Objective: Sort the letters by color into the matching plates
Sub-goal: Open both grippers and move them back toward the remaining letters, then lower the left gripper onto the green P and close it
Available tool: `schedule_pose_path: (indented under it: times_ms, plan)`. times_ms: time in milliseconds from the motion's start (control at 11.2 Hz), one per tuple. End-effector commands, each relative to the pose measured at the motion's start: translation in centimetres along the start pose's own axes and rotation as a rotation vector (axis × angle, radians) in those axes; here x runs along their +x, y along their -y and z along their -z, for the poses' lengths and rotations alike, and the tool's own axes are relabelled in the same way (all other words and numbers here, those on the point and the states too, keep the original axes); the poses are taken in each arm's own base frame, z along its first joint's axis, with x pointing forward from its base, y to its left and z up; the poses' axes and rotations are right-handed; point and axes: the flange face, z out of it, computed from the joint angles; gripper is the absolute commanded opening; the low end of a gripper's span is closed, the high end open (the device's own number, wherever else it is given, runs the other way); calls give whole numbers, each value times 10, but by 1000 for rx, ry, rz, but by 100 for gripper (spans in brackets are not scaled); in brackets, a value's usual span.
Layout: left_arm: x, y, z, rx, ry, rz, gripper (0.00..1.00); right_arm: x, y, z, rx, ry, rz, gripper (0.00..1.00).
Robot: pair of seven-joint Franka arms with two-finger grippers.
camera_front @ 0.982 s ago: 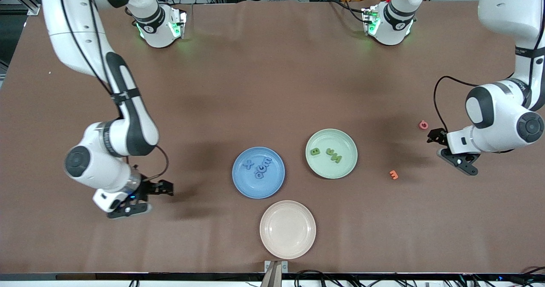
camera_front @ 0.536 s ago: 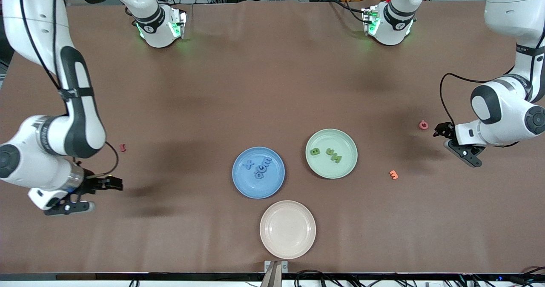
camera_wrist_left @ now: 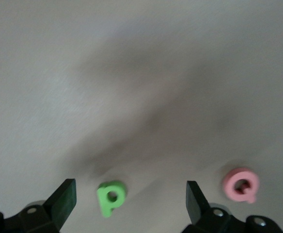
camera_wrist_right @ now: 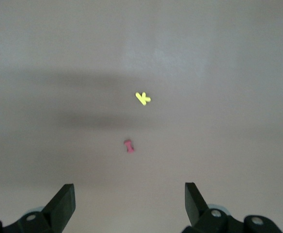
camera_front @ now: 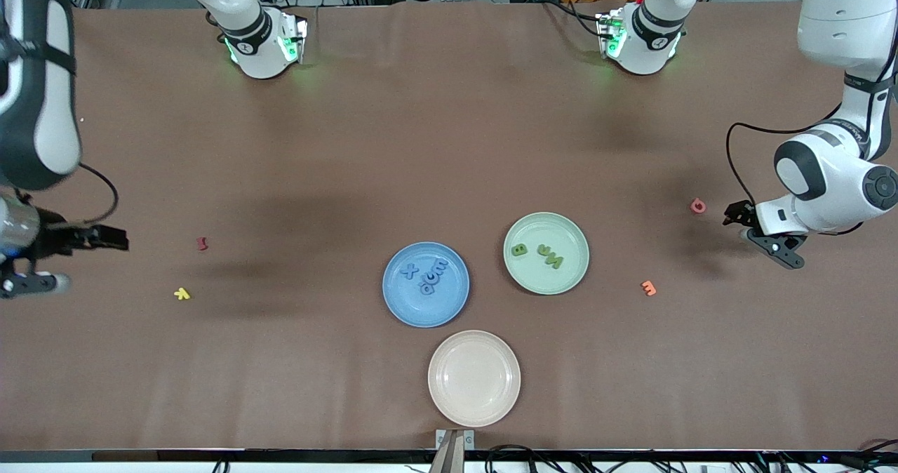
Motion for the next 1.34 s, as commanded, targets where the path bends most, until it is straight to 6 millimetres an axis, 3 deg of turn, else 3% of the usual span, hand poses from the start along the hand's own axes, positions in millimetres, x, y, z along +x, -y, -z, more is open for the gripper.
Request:
schedule_pose_path:
  times_ms: [0, 536, 625, 804, 1071, 1250]
  plan:
    - [-6, 7, -5, 24, -17, 21, 100, -55, -18, 63, -1, 4, -38, 100]
    - [-14, 16, -15, 66, -14, 37, 100, -115, -26, 156, 85, -98, -105, 100]
    - [-14, 15, -16, 67, -15, 35, 100, -118, -22, 159, 89, -98, -151, 100]
    - [-15, 15, -21, 70, -10, 36, 100, -108, -6, 147, 93, -79, -241, 100]
    - [-23, 10, -30, 75, -3, 38, 100, -103, -1, 145, 86, -92, -246, 100]
    - [-23, 7, -32, 79, 0, 31, 92, -101, -1, 146, 84, -110, -247, 100]
